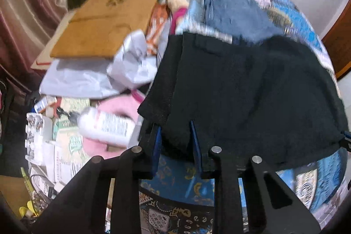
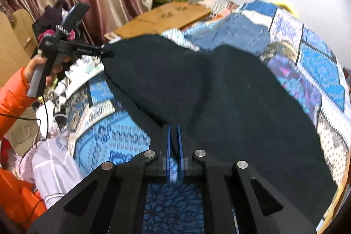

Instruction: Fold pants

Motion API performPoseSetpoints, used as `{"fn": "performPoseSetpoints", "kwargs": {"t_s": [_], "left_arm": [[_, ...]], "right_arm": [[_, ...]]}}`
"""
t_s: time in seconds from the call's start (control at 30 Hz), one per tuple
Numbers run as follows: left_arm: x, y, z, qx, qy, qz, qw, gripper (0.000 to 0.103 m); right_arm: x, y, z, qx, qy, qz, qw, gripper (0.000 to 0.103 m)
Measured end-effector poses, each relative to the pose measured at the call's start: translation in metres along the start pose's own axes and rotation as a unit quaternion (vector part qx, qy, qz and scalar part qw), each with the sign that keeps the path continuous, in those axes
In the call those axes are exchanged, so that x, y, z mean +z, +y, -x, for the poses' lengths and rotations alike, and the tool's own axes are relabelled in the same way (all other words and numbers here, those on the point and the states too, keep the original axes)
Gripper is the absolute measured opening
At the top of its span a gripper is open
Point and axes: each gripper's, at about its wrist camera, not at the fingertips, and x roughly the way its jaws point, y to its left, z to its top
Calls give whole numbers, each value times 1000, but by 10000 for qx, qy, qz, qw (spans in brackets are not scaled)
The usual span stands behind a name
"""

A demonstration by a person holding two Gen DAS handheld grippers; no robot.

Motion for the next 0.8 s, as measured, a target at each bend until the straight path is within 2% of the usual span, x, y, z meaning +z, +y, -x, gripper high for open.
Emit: {"fn": "performPoseSetpoints", "kwargs": {"t_s": [0.1,0.13,0.23,0.3,0.4,0.43,0.5,0.6,0.67,0.73,0.8], "left_arm": [[-6,-5,-4,183,50,-111,9998,31],[-6,-9,1,305,-18,-204,9993,33],[2,-19,24,523,-298,-386,9974,36],[9,-25,40,291,-492,-377,9977,37],[18,-45,63,-217,-778,-395,9959,49],[20,-52,65,-325,-828,-437,9951,54],[19,-72,67,-532,-893,-591,9928,55],[14,-105,54,-674,-778,-875,9908,56],[5,-124,35,-676,-531,-1059,9907,56],[-7,-131,20,-641,-297,-1154,9908,56],[-17,-131,13,-614,-321,-1142,9910,58]], "right_arm": [[-5,1,0,7,34,-122,9999,19],[-3,0,4,88,25,-159,9998,27],[3,-4,23,104,-209,-251,9994,29],[9,-10,35,-12,-413,-309,9987,29],[14,-23,40,-179,-642,-516,9964,33],[14,-29,38,-271,-660,-618,9955,33],[10,-41,30,-409,-602,-827,9939,32],[-4,-53,13,-516,-314,-1060,9925,32],[-22,-59,2,-595,-42,-1230,9906,33],[-36,-62,12,-535,-235,-1378,9887,33],[-45,-67,22,-555,-253,-1537,9862,32]]}}
